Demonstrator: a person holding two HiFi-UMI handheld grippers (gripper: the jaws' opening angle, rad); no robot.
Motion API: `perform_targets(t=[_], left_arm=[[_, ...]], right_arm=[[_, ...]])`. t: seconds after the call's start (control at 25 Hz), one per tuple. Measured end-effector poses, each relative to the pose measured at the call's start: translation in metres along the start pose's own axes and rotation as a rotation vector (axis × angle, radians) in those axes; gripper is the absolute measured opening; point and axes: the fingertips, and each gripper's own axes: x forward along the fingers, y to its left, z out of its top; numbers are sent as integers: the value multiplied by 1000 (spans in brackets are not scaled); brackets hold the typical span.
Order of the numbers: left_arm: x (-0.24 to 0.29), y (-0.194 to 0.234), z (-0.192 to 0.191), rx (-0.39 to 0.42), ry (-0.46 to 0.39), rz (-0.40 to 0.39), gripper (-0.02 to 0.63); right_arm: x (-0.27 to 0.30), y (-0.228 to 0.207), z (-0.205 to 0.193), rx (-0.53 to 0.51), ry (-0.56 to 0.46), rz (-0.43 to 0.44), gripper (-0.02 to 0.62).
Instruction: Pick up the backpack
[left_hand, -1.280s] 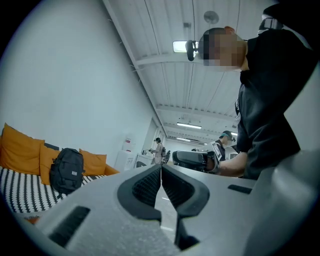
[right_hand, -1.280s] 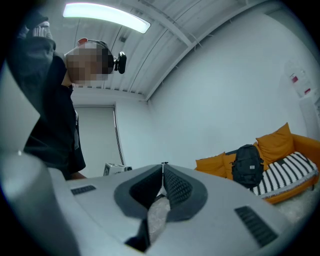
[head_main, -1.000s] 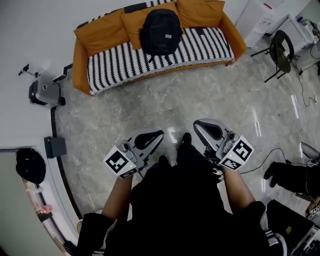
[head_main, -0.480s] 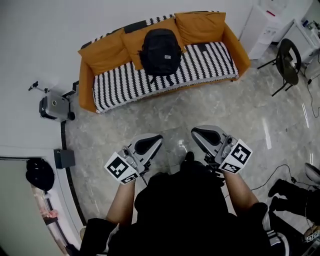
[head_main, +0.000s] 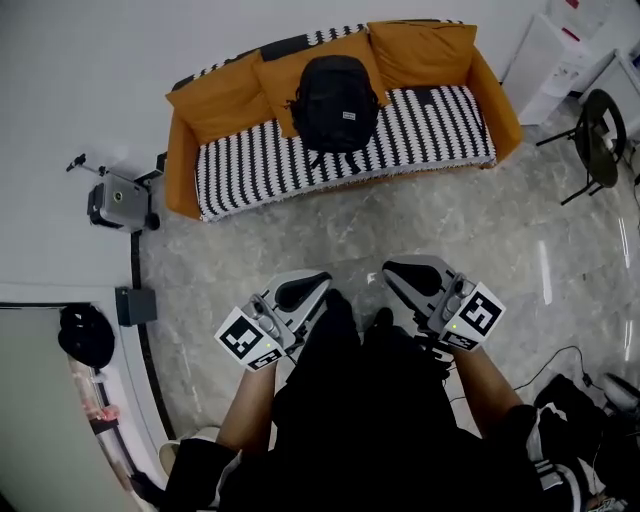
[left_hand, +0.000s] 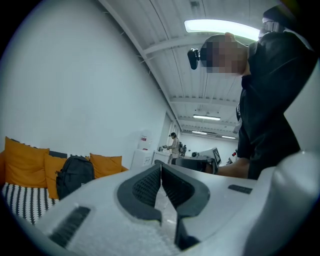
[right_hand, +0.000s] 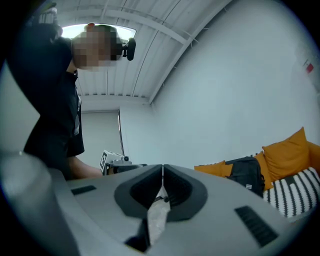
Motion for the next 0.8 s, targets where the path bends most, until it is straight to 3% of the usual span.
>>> perform_targets(t=[0.2, 0.52, 0.8], left_arm=[[11, 37, -7, -25, -17, -13, 23], [23, 133, 16, -56, -59, -35, 23], [25, 205, 22, -47, -11, -62, 23]], right_arm=[[24, -34, -10, -86, 58, -51, 28], [67, -112, 5, -21, 34, -193, 28], [130, -155, 30, -98, 24, -234, 28]])
